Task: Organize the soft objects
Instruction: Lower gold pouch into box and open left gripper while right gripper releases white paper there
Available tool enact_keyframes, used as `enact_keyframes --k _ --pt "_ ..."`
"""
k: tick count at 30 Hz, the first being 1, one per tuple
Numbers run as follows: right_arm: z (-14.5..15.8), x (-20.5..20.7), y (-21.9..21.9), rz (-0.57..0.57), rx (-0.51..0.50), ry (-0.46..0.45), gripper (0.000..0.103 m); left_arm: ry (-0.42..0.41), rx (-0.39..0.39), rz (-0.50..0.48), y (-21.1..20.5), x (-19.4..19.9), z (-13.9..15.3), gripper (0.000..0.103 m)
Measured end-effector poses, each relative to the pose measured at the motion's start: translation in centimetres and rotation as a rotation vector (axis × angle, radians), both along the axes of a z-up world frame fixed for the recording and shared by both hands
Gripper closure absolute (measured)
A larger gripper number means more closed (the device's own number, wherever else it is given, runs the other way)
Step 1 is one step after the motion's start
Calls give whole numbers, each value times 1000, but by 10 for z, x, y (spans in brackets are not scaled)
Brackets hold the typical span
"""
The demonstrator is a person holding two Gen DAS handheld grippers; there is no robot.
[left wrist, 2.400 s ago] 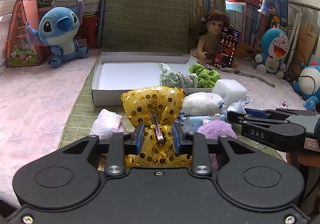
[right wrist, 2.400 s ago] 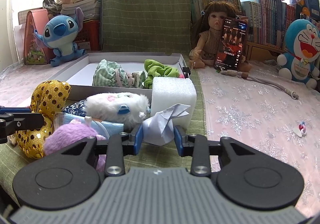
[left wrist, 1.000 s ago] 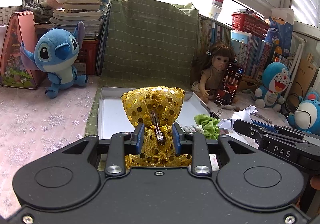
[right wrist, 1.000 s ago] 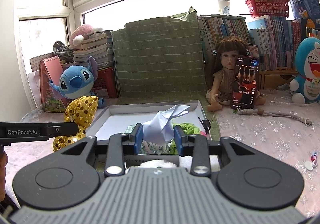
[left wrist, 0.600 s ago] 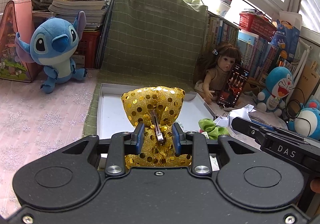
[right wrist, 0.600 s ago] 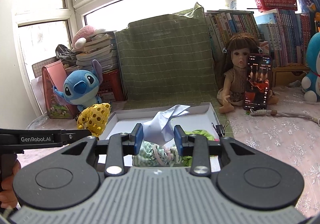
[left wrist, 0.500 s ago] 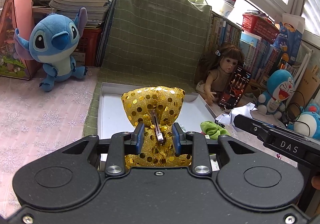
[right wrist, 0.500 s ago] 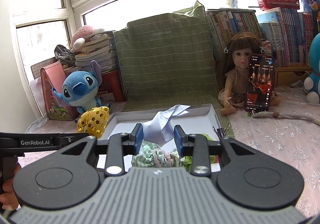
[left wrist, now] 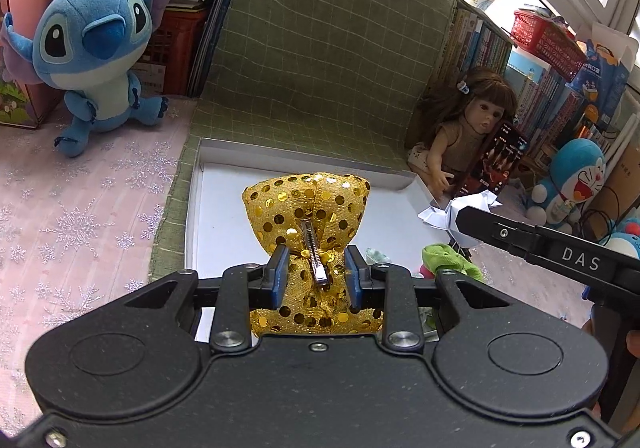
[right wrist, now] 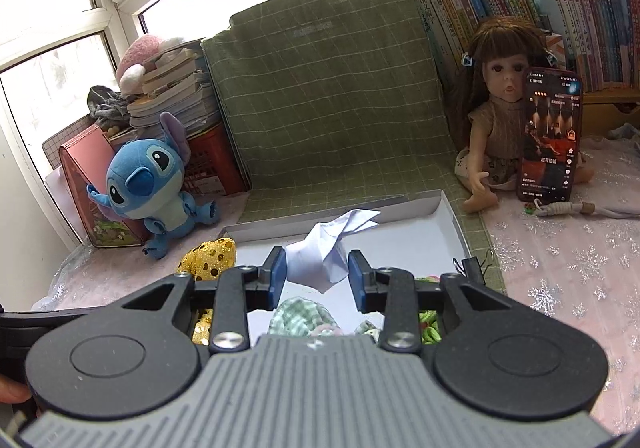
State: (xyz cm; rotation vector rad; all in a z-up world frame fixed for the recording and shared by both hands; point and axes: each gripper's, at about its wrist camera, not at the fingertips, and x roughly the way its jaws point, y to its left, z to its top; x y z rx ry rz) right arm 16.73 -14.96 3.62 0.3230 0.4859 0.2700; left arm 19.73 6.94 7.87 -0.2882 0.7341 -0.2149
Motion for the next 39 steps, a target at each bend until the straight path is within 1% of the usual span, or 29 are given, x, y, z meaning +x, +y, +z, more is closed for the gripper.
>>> enact_keyframes --k 6,13,23,39 --pt "-17 30 -2 -9 14 89 64 23 41 -3 -12 19 -14 75" --pt "-37 54 4 -19 31 155 64 57 52 -2 -19 31 -28 75" --pt "-50 66 8 -22 16 200 64 87 58 -4 -25 39 -38 75" --pt "-63 71 12 -20 6 239 64 86 52 -7 -26 39 -44 74"
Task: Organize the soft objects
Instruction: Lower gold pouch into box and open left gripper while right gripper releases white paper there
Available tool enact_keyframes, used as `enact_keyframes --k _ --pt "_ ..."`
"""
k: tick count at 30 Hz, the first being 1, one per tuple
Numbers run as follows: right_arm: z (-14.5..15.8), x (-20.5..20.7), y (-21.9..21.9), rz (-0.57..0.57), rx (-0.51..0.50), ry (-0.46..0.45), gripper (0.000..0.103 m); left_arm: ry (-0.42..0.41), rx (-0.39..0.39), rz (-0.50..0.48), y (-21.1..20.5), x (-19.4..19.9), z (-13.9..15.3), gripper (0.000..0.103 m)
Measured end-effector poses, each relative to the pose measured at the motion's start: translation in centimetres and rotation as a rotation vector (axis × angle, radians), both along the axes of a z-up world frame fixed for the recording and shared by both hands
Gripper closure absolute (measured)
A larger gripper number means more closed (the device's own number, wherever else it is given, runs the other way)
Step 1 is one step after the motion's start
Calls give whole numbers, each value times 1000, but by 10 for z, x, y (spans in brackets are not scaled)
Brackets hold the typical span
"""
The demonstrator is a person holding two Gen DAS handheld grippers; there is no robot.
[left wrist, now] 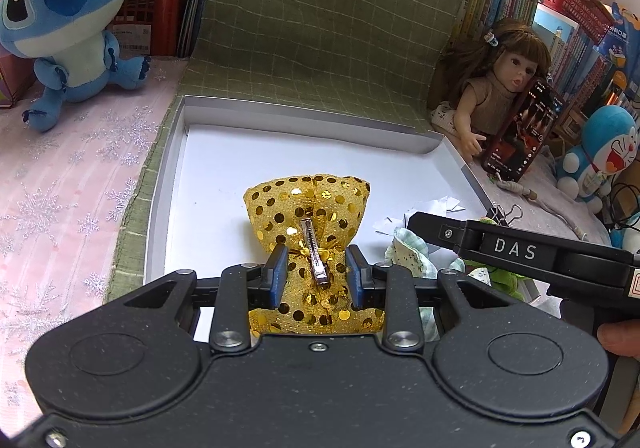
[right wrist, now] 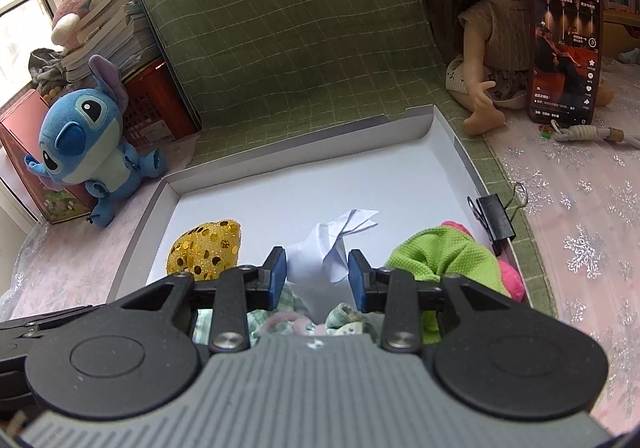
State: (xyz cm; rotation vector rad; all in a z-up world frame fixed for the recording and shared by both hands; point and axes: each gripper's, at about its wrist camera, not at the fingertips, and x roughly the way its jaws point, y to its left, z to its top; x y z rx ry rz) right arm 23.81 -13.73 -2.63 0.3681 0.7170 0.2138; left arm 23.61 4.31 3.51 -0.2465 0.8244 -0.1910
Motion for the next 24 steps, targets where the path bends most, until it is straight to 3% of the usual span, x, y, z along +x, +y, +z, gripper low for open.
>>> enact_keyframes --k 11,12,17,24 --pt "-1 0 1 6 -4 4 62 -35 -1 -31 2 -8 8 62" --pt "-1 0 1 5 -2 4 50 -41 1 -33 2 -10 11 61" --pt "2 -4 -2 4 19 -2 43 -103 36 -41 3 -24 28 45" --pt "13 -21 -10 11 49 -45 37 -170 38 -36 7 -48 48 35"
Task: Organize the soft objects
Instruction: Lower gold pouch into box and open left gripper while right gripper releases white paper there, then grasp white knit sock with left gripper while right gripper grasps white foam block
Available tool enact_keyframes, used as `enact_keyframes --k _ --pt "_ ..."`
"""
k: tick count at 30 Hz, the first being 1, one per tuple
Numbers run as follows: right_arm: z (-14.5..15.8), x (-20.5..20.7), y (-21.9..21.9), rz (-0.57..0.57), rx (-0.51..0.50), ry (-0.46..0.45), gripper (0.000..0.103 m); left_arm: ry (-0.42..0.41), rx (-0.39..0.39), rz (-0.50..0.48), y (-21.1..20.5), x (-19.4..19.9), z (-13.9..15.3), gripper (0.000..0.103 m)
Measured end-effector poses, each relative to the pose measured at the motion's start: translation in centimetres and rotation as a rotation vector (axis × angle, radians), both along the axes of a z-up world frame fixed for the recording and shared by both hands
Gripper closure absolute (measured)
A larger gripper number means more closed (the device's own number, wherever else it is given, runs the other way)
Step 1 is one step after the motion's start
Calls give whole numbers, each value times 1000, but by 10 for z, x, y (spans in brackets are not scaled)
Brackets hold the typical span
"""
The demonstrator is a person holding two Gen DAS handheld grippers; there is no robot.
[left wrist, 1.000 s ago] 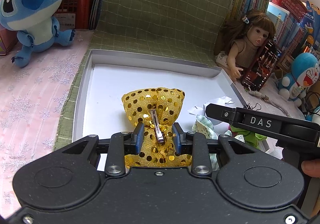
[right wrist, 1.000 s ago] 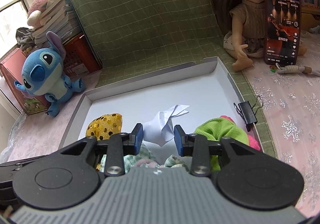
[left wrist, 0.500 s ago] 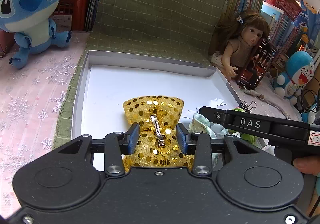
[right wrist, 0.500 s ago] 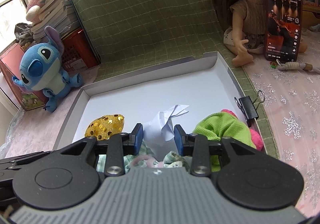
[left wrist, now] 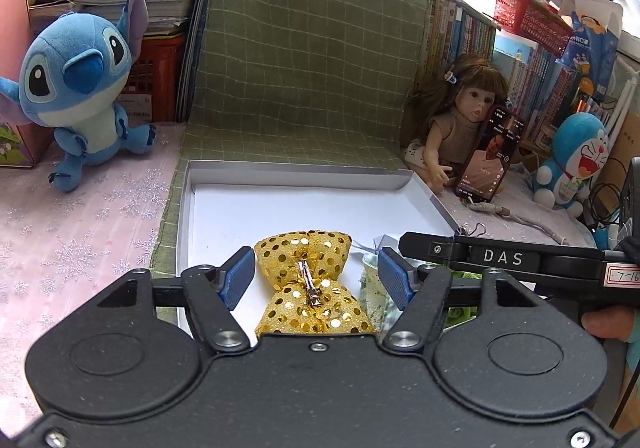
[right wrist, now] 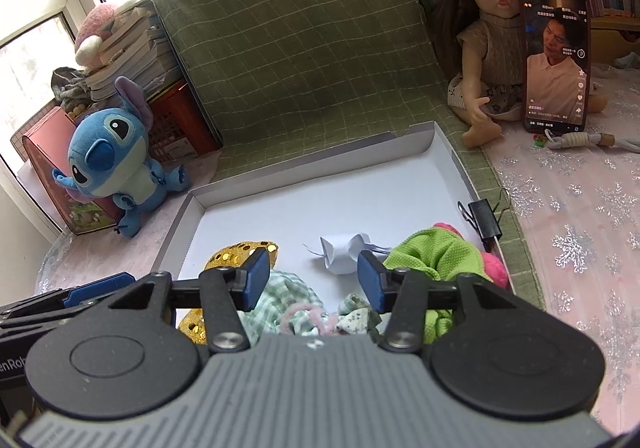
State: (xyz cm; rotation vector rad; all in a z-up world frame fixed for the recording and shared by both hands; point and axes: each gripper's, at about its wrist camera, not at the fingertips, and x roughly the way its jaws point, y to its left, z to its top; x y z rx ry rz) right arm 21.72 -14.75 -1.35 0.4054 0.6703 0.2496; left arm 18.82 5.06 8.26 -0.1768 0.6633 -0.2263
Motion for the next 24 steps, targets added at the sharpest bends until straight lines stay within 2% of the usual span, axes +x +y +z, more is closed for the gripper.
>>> enact_keyframes --k 5,9,16,24 --pt "8 -17 -7 4 1 -45 31 -49 8 -11 -2 -25 10 25" --pt "17 -36 -11 17 -4 -103 19 -82 -3 -16 -4 -46 13 23" --pt "25 -78 -10 29 -107 -236 12 -150 33 -8 -11 -83 11 16" --pt "21 -112 -10 24 -193 -316 2 -159 45 8 -13 -113 -1 12"
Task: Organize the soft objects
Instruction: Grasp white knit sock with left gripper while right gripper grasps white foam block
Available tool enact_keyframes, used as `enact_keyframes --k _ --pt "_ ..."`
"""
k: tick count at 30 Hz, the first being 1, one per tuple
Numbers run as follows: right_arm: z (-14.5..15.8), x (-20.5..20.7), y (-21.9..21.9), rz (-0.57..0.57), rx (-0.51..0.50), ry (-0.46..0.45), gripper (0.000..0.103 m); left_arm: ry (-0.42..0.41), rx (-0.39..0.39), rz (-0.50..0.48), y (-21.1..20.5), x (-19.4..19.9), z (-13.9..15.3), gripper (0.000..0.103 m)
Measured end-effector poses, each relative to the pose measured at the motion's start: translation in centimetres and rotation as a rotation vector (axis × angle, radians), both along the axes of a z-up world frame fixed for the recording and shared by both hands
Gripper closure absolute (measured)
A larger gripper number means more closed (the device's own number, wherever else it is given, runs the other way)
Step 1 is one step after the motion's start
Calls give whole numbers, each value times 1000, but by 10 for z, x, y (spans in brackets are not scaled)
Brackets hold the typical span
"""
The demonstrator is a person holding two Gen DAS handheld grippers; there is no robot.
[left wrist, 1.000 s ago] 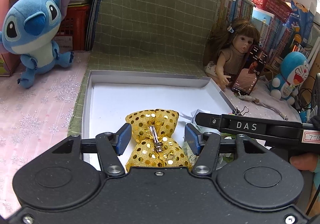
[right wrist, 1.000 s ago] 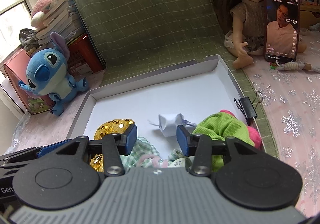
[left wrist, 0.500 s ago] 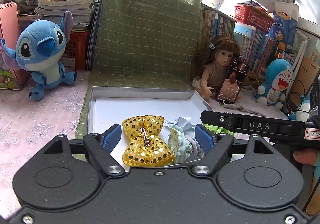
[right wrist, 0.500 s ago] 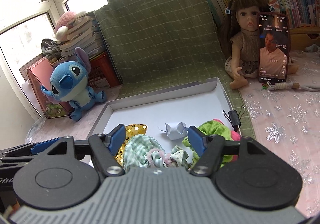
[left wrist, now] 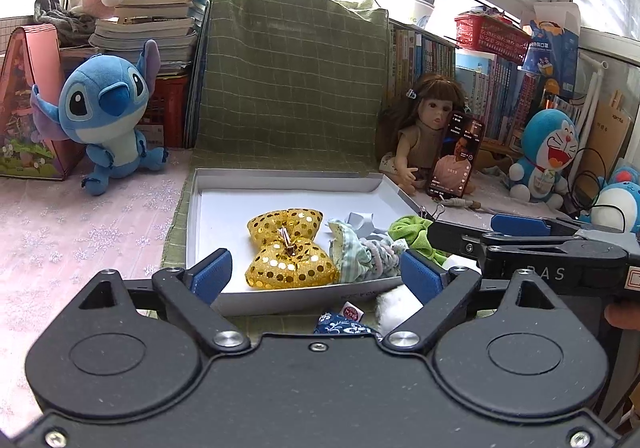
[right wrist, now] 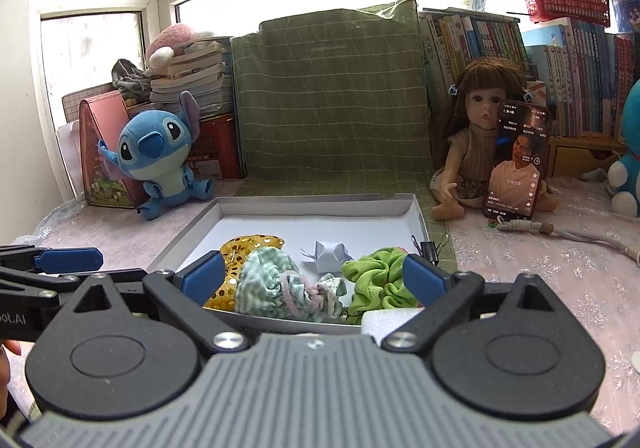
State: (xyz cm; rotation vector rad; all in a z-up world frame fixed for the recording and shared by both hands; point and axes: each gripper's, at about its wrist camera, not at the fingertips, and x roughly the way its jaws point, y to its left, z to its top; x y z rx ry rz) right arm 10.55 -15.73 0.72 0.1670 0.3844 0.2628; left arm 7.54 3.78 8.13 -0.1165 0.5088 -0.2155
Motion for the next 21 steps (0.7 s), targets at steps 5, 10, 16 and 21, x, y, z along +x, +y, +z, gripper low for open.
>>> enact_keyframes --k 5,10,16,21 --pt "-7 -18 -1 -16 -41 -30 1 3 12 24 2 -16 -11 11" --pt "-18 -29 -5 -33 -75 -28 0 25 10 43 6 -26 -24 11" --pt "-30 -36 -8 -63 -125 -22 0 25 58 83 9 -35 -38 11" --pt "-40 -36 -14 -97 -142 1 0 26 51 116 16 -41 -48 10"
